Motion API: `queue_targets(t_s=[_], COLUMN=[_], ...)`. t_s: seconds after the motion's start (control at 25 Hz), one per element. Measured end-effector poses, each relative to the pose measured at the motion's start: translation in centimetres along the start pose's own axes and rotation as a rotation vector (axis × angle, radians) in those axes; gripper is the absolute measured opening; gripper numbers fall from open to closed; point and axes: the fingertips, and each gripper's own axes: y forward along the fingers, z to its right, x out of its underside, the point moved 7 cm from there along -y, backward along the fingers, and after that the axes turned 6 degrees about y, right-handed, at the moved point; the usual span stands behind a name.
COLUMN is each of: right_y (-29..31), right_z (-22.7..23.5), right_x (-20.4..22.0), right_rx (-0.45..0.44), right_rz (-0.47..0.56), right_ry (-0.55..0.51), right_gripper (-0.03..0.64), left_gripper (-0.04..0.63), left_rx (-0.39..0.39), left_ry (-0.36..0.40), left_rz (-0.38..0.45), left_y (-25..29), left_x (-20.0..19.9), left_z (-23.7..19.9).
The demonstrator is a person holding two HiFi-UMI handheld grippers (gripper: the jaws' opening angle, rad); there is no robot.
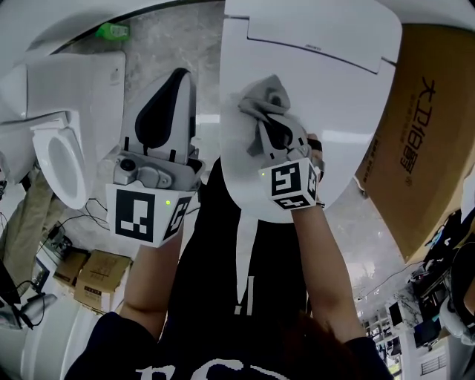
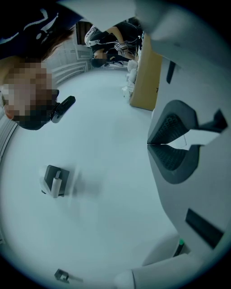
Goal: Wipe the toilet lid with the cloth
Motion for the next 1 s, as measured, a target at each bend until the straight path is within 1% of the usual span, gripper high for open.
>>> queue_targets(t_s=[0.32,0.56,0.72,0.88,1.0], right_y=[-4.6,-8.5,-11.3,-13.4,-13.8], right_z=[5.8,10.5,13.2,14.5,14.5], right_x=[3.9,7.3,10.3,12.5,13.1], right_rx=[0.143,0.307,0.421,0.497,0.518], right_rz=[-0.027,-0.06,-0.086,-0.096,-0.08], right_ry=[0.069,0.167,0.235,0.278,0.334], right_gripper=[0.025,0.025,0.025,0.025,0.025], left_gripper=[0.021,0.021,0.021,0.021,0.021], left_rx=[0.019,0.026,0.027,0.029,0.029], left_ry=[-0.003,0.0,0.0,-0.001,-0.002], left_rz=[-0.01,-0.005,-0.004,-0.004,-0.002], left_y=[-0.1,-0.1,-0.2,-0.4,-0.6], left_x=[0.3,0.1,0.2,0.3,0.3], left_z=[1.1,1.7,2.1,2.3,2.3])
